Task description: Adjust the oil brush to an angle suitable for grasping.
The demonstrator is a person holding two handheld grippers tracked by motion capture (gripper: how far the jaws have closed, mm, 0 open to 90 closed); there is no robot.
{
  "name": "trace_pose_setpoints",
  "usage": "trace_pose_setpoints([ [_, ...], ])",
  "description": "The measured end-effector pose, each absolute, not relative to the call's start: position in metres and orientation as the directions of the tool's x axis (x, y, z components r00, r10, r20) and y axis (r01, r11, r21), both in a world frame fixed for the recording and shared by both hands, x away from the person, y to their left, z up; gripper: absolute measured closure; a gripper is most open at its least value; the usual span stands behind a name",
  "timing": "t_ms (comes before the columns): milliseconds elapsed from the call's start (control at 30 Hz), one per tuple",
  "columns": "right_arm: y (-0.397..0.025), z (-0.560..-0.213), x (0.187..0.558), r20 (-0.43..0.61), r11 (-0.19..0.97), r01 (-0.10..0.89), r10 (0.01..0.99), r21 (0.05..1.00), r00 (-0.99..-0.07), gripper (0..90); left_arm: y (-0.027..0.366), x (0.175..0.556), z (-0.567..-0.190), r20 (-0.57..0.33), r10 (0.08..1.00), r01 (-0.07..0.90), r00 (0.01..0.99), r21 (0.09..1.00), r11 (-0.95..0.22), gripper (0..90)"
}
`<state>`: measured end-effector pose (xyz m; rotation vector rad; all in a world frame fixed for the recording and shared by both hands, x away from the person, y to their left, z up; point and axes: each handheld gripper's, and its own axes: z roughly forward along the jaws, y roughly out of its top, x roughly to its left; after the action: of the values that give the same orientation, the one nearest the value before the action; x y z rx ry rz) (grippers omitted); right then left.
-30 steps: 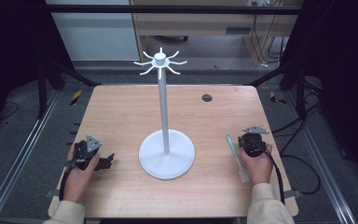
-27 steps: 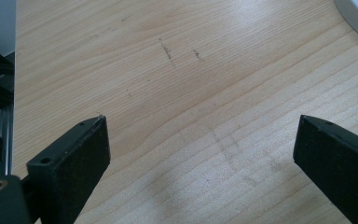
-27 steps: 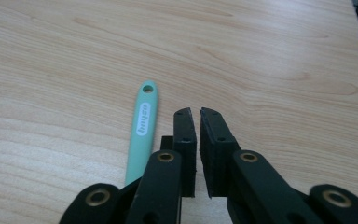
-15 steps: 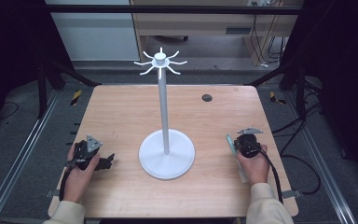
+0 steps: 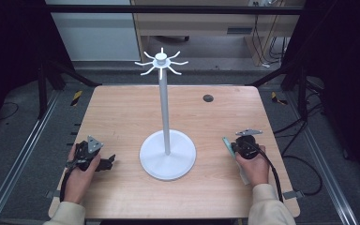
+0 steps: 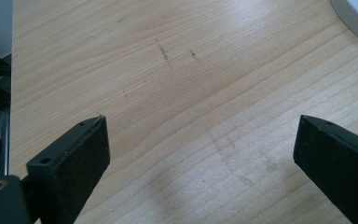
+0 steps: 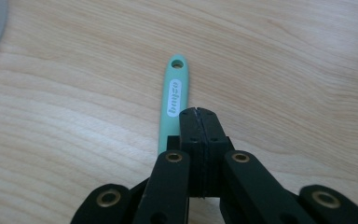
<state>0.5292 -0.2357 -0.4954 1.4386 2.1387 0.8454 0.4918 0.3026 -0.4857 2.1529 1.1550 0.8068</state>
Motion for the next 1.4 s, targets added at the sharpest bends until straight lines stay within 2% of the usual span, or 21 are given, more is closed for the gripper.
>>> trace_pose_setpoints([
  [567,-0.214,-0.492,0.519,0.027,0.371,0.655,0.858,0.659,-0.513,90.0,0.302,0.492,-0.486,0.241,0.860,0.522,0.449,0.711,-0.472,3.0],
  [733,-0.209,-0.491,0.517,0.016,0.404,0.641,0.838,0.653,-0.545,90.0,0.303,0.492,-0.486,0.241,0.861,0.523,0.448,0.710,-0.471,3.0],
  [800,-0.200,-0.490,0.514,-0.014,0.460,0.612,0.807,0.644,-0.591,90.0,0.302,0.492,-0.486,0.240,0.861,0.523,0.448,0.711,-0.471,3.0],
  [900,-0.194,-0.490,0.512,-0.013,0.481,0.601,0.787,0.639,-0.616,90.0,0.302,0.492,-0.486,0.241,0.860,0.523,0.450,0.709,-0.473,3.0],
  [1200,-0.190,-0.484,0.509,-0.022,0.485,0.593,0.785,0.643,-0.619,90.0,0.303,0.491,-0.485,0.242,0.861,0.522,0.447,0.712,-0.470,3.1],
  [1400,-0.189,-0.467,0.500,-0.058,0.519,0.586,0.777,0.623,-0.627,89.9,0.304,0.492,-0.486,0.243,0.861,0.524,0.446,0.710,-0.471,3.0],
])
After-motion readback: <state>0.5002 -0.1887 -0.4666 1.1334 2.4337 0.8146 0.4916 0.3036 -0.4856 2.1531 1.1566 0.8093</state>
